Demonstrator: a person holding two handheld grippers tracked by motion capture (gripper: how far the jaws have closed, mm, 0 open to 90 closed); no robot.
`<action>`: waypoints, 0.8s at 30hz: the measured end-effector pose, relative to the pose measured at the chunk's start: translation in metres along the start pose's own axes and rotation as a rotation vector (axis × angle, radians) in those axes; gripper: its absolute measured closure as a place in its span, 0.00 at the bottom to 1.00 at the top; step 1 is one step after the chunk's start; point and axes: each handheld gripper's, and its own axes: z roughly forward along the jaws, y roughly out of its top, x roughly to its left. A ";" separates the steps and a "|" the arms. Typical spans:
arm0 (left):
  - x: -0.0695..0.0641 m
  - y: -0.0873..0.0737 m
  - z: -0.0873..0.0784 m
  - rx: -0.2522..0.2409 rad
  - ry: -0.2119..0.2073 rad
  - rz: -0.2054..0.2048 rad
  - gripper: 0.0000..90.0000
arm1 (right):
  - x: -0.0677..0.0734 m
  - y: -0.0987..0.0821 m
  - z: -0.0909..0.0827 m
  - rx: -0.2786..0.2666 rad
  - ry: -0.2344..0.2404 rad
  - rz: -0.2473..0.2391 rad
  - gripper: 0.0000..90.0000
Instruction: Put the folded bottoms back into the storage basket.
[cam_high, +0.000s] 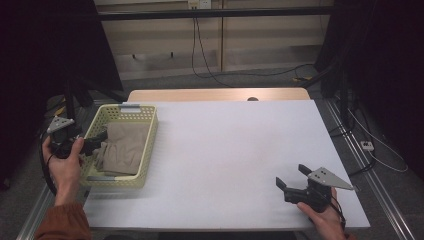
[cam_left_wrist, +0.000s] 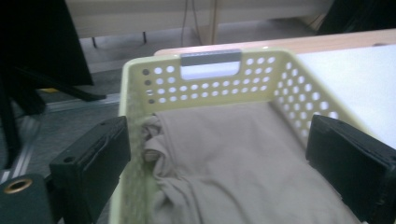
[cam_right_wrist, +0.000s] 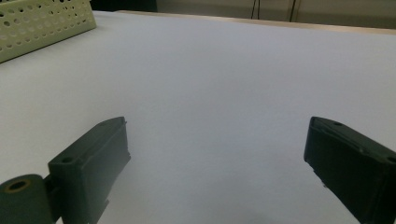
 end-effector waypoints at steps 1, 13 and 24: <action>-0.001 -0.001 -0.002 0.002 -0.001 0.007 0.07 | 0.000 0.000 0.000 0.000 0.001 -0.002 0.07; -0.011 -0.007 -0.020 -0.028 0.006 0.037 0.07 | 0.000 0.000 0.000 -0.002 0.002 0.000 0.07; -0.022 -0.015 -0.032 -0.024 0.017 0.081 0.07 | 0.000 0.000 0.000 -0.004 0.000 0.002 0.07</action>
